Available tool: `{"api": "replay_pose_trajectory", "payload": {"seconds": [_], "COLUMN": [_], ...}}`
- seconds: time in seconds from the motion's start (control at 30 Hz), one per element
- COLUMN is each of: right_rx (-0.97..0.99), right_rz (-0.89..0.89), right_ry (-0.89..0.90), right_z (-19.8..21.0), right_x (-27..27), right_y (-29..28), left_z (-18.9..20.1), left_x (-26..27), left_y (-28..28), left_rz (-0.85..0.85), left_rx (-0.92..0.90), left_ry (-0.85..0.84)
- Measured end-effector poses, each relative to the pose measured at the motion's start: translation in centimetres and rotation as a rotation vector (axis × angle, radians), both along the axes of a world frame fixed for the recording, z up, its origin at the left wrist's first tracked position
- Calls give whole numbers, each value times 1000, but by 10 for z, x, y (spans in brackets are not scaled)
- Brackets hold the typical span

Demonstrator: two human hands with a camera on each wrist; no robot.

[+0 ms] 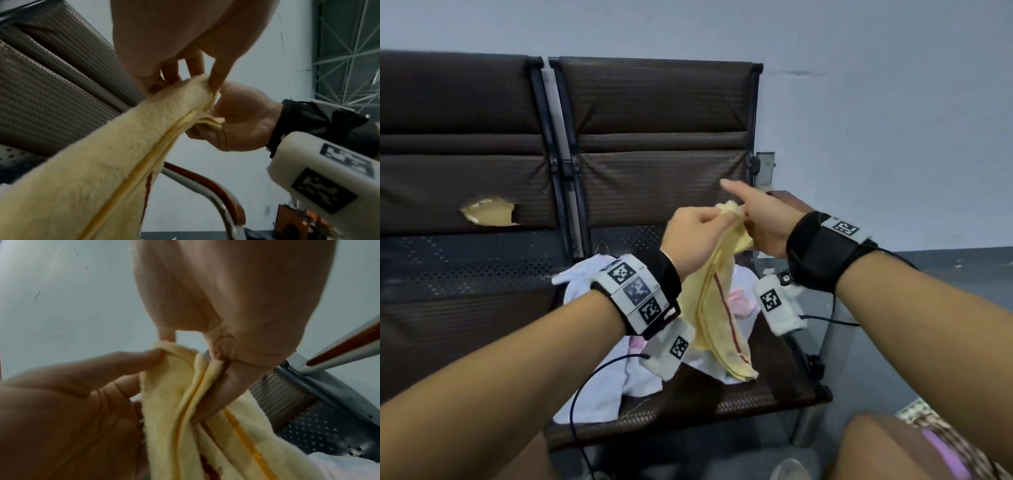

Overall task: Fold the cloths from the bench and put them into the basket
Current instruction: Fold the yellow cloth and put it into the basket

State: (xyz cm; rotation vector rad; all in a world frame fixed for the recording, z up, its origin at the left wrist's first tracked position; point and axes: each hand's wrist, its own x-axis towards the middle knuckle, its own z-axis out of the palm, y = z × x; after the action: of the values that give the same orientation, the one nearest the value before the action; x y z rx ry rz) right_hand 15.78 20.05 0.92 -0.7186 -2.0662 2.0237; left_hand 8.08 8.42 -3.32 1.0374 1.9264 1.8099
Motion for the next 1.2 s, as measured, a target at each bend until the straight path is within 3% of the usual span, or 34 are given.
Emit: {"api": "replay_pose_trajectory", "payload": {"seconds": [0.1,0.2,0.27,0.4,0.47,0.53,0.63,0.7,0.83,0.97,1.07,1.2], "right_rx": [135,160,143,286,454,708,1056,1160,1076,994,1012,1014], "right_rz": [30,68,131,167,155,157,108,-24,-300,-357,-256,130], "right_ry": [-46,-42,-34,-11,5,-52,-185,-162,88,260,268,-15], "right_z": [-8,-16,-13,-7,-3,3,6,8,16,13,-6,-62], "right_x": [4,9,12,8,8,9,3,-6,-23,-30,-23,-8], "right_y": [-2,3,2,7,16,30,51,60,69,67,65,59], "left_z": [-3,-7,-9,-8,-5,-3,1,8,31,45,22,-49], "left_x": [-2,-17,-29,-45,-53,-63,-79,-87,-99,-105,-104,-95], "left_y": [-8,-12,-14,-17,-18,-15,-2,8,26,26,11,-18], "left_rz": [-112,145,192,-223,-242,-195,-26,84,228,214,145,58], "left_rx": [-12,34,0,-42,-54,-72,-164,-193,-116,40,20,-300], "left_ry": [-65,-106,-112,-282,-322,-257,64,212,293,268,197,132]}}
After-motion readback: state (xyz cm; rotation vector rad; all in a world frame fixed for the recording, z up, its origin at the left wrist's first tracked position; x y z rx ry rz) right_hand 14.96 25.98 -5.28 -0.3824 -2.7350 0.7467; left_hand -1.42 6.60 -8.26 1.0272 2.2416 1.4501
